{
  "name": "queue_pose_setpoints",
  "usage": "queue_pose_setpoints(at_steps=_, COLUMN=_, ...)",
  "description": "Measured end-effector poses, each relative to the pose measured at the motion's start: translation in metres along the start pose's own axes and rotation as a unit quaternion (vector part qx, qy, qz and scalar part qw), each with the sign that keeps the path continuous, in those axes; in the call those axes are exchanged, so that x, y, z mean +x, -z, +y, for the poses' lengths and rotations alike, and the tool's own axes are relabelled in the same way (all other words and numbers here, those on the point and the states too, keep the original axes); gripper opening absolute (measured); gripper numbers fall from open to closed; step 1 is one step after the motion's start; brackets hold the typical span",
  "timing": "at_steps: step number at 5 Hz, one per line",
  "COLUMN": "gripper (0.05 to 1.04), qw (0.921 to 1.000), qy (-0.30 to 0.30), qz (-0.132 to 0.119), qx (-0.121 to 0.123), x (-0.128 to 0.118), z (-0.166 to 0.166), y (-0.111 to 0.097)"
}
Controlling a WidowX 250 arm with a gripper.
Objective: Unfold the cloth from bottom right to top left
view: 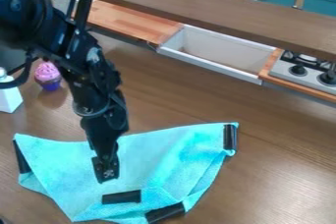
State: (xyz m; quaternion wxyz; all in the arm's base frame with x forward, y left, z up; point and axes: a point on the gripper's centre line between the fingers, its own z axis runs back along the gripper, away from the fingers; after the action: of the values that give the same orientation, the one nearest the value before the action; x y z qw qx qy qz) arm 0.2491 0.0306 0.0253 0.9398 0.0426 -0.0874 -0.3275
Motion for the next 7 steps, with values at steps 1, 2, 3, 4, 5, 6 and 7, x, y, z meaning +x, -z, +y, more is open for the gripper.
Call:
queue_pose_setpoints(at_steps=1, gripper=1.000, qw=0.9999, qy=0.007, qz=0.000, qx=-0.014, x=0.000, z=-0.008, y=0.001)
queue_pose_setpoints(at_steps=2, gripper=1.000, qw=0.9995, qy=0.021, qz=-0.003, qx=-0.025, x=-0.001, z=-0.018, y=0.003)
queue_pose_setpoints(at_steps=3, gripper=1.001, qw=0.9988, qy=0.042, qz=0.003, qx=-0.025, x=-0.002, z=-0.028, y=0.009)
queue_pose_setpoints(at_steps=4, gripper=0.959, qw=0.9980, qy=0.057, qz=0.008, qx=-0.023, x=-0.002, z=-0.040, y=0.016)
queue_pose_setpoints(at_steps=5, gripper=0.693, qw=0.9981, qy=0.059, qz=-0.001, qx=-0.013, x=0.001, z=-0.042, y=0.017)
queue_pose_setpoints(at_steps=6, gripper=0.390, qw=0.9989, qy=0.043, qz=0.015, qx=-0.014, x=-0.003, z=-0.042, y=0.028)
queue_pose_setpoints(at_steps=7, gripper=0.168, qw=0.9987, qy=0.040, qz=0.030, qx=-0.009, x=-0.005, z=-0.039, y=0.039)
